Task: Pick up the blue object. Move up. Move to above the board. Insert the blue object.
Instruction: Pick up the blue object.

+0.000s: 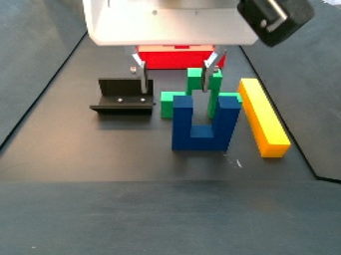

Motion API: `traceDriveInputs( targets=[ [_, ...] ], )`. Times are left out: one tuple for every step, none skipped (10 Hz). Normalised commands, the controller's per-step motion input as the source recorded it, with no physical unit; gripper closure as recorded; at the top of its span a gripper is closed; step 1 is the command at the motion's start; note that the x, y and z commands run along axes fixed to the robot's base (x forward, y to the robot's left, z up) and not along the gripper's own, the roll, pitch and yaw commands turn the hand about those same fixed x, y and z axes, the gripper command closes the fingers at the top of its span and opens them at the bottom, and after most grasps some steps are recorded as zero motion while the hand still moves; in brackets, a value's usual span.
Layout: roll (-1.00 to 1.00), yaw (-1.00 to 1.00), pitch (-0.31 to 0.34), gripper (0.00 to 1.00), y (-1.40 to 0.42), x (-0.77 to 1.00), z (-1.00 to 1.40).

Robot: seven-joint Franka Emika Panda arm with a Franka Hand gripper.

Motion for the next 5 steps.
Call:
traceDriveInputs(
  targets=[
    [-0.19, -0.02, -0.149, 0.0, 0.02, 0.1, -0.28],
    [-0.15, -0.04, -0.127, 0.0, 0.06, 0.07, -0.32],
    [-0.14, -0.05, -0.099, 0.0, 0.09, 0.06, -0.31],
    [-0.12, -0.06, -0.084, 0.0, 0.1, 0.02, -0.31],
    [-0.12, -0.06, -0.1, 0.0, 0.07, 0.0, -0.33]
  ],
)
